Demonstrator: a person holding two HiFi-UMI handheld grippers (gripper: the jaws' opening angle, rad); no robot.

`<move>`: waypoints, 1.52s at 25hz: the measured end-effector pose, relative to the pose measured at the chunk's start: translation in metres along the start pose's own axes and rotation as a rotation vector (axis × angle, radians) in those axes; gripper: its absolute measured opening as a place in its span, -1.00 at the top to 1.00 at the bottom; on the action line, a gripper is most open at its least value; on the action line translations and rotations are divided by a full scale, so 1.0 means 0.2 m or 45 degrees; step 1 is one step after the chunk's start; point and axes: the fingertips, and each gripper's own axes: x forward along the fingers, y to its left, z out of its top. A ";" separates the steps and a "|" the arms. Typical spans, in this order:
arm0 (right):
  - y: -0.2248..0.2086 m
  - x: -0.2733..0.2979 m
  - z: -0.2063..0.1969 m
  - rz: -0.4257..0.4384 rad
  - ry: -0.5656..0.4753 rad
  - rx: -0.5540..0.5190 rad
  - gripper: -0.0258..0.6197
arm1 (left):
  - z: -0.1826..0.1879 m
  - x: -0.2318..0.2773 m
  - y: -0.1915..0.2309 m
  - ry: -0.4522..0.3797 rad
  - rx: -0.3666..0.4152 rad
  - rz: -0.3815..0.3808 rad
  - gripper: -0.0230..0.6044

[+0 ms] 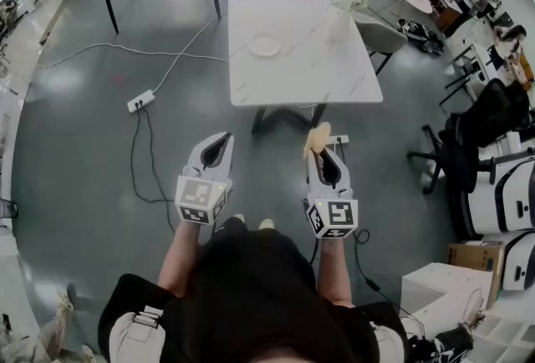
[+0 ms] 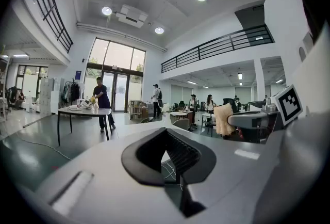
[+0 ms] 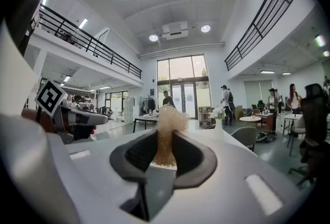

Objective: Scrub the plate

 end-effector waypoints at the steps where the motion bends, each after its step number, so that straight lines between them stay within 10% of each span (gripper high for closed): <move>1: 0.00 0.01 0.00 -0.001 0.003 0.001 0.63 | -0.01 0.01 0.00 0.005 -0.008 -0.003 0.91; 25: -0.32 -0.05 -0.10 0.130 0.000 0.048 0.63 | -0.03 0.17 -0.31 0.035 0.008 0.096 0.91; 38: -0.45 0.34 -0.06 0.142 -0.006 0.077 0.63 | 0.02 0.53 -0.10 0.058 0.005 0.104 0.91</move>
